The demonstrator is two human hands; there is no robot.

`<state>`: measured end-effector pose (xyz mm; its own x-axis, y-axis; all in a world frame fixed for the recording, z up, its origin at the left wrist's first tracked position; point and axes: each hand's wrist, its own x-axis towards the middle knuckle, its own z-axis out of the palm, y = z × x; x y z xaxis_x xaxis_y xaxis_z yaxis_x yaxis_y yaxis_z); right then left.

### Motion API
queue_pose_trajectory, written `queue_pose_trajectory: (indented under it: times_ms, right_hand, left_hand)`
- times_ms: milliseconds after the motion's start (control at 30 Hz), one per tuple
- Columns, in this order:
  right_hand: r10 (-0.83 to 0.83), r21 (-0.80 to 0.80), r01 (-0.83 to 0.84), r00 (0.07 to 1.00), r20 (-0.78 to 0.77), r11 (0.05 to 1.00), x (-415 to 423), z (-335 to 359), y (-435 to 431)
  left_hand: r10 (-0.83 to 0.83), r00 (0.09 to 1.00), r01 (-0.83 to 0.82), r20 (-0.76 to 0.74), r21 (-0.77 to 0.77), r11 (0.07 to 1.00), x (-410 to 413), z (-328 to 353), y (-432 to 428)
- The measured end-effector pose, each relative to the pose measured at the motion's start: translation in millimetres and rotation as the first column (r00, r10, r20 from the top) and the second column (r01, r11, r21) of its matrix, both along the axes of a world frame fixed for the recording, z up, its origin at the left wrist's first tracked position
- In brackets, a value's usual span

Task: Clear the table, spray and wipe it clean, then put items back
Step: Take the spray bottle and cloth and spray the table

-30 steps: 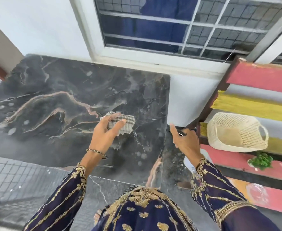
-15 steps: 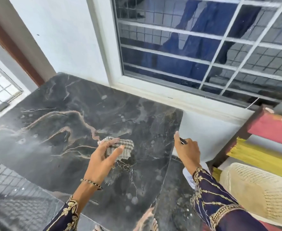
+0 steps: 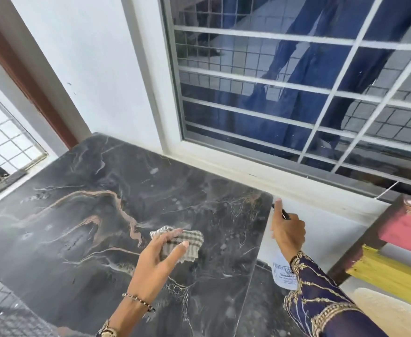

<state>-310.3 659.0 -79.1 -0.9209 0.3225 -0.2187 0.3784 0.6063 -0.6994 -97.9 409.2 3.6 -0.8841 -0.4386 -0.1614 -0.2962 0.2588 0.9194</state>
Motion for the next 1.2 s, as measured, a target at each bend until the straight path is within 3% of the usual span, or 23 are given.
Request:
queue_pose_trajectory:
  times_ms: [200,333,567,800,1100,1200]
  right_hand:
    - [0.063,0.045,-0.056,0.987,-0.151,0.997,-18.4,10.8,-11.4]
    - [0.199,0.087,-0.185,0.961,-0.191,0.979,-26.7,16.0,-18.7]
    - [0.179,-0.259,-0.235,0.958,-0.222,0.937,-12.1,21.8,-5.0]
    - [0.121,-0.361,-0.21,0.959,-0.255,0.909,24.3,13.9,53.2]
    - [0.03,-0.241,-0.137,0.915,-0.402,0.961,71.8,8.4,169.5]
    - [0.049,-0.1,-0.095,0.919,-0.392,0.99,85.5,1.9,212.4]
  left_hand:
    - [-0.012,1.0,0.012,-0.002,0.004,1.0,-10.6,0.5,8.0]
    - [-0.008,1.0,0.008,0.003,0.004,1.0,-12.8,1.4,15.1]
    - [-0.072,0.997,0.072,0.012,0.007,0.997,-21.1,3.5,34.6]
    - [-0.257,0.966,0.257,0.015,-0.002,0.966,-40.7,0.5,76.4]
    - [-0.556,0.83,0.557,0.039,-0.016,0.83,-65.9,-14.4,170.6]
    - [-0.619,0.784,0.621,0.056,-0.052,0.782,-69.4,-21.2,201.3]
